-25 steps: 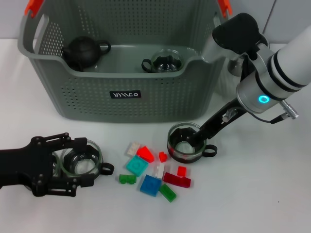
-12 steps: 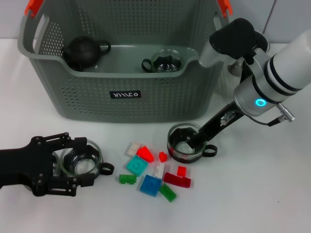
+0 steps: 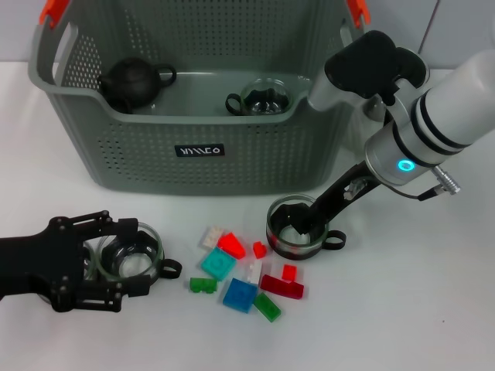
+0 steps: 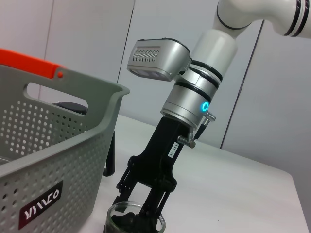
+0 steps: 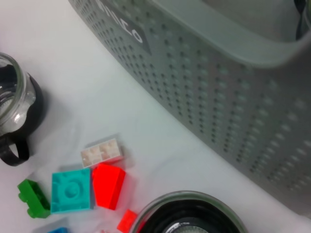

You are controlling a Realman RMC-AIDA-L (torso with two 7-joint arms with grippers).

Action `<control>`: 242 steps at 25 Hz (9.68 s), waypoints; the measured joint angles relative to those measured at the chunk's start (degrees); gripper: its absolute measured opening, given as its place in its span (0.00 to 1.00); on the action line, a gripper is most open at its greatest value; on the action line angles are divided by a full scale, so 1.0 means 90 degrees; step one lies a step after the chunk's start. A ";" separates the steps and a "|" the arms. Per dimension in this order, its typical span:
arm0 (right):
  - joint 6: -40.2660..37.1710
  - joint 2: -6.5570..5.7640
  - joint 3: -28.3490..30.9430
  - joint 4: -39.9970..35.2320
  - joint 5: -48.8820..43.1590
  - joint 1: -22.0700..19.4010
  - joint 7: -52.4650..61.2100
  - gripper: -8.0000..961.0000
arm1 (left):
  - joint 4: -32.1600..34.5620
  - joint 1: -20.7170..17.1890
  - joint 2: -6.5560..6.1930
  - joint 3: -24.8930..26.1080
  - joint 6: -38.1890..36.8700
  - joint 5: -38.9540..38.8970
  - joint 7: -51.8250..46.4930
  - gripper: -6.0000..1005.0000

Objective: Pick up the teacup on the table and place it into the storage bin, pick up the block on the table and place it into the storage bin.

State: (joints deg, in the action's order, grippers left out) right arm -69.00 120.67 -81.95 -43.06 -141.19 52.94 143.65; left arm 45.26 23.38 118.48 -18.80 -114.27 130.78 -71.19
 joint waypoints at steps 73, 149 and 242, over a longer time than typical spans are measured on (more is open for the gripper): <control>-0.1677 -0.0056 0.0202 -0.2701 0.1274 0.0320 0.0560 0.07 | -0.0010 0.0048 -0.0018 0.0048 0.0009 -0.0058 -0.0038 0.93; 0.0812 -0.0333 0.1317 0.0437 -0.1227 0.1806 -0.0278 0.07 | -0.0098 0.0049 -0.0020 0.0058 0.0187 -0.0053 -0.0069 0.93; -0.2944 -0.0057 0.0823 -0.2617 0.1661 -0.1238 -0.2716 0.96 | 0.0901 0.0306 -0.0262 0.0013 -0.0325 0.0367 -0.2290 0.93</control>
State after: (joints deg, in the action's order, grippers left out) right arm -95.50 120.15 -74.54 -66.61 -126.24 41.81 119.21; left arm 53.37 26.13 116.12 -18.69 -117.19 134.09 -91.80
